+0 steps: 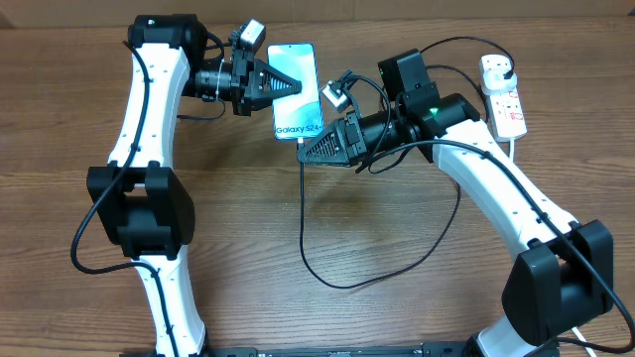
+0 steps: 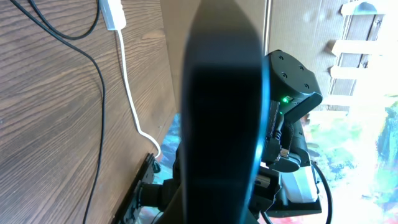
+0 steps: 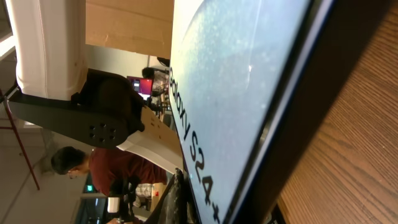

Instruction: Plug charger to phone and switch on socket

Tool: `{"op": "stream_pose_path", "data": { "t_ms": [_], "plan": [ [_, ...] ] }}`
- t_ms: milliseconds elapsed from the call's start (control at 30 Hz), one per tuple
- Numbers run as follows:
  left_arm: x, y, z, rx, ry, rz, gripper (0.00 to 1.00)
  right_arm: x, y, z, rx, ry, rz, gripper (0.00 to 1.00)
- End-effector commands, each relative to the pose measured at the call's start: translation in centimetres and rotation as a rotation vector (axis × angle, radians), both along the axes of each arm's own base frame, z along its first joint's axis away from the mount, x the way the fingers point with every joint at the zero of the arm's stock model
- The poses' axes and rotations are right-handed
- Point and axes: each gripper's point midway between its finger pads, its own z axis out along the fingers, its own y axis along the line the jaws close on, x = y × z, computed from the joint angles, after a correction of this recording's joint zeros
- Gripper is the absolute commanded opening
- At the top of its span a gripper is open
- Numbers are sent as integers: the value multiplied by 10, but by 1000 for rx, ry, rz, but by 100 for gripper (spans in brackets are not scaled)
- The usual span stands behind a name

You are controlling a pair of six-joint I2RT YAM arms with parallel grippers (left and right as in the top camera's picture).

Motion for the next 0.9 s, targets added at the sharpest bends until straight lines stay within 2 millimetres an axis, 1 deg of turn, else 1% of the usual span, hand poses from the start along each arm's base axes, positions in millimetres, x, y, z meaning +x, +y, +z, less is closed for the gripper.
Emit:
{"op": "stream_pose_path", "data": {
  "t_ms": [0, 100, 867],
  "plan": [
    [-2, -3, 25, -73, -69, 2, 4, 5, -1, 7, 15, -28, -3, 4],
    [-2, -3, 28, -95, -89, 4, 4, 6, -1, 7, 15, -27, -4, 4],
    [-1, -3, 31, -115, -123, 5, 4, 7, -6, 11, 42, -8, -1, 4]
  ]
}}
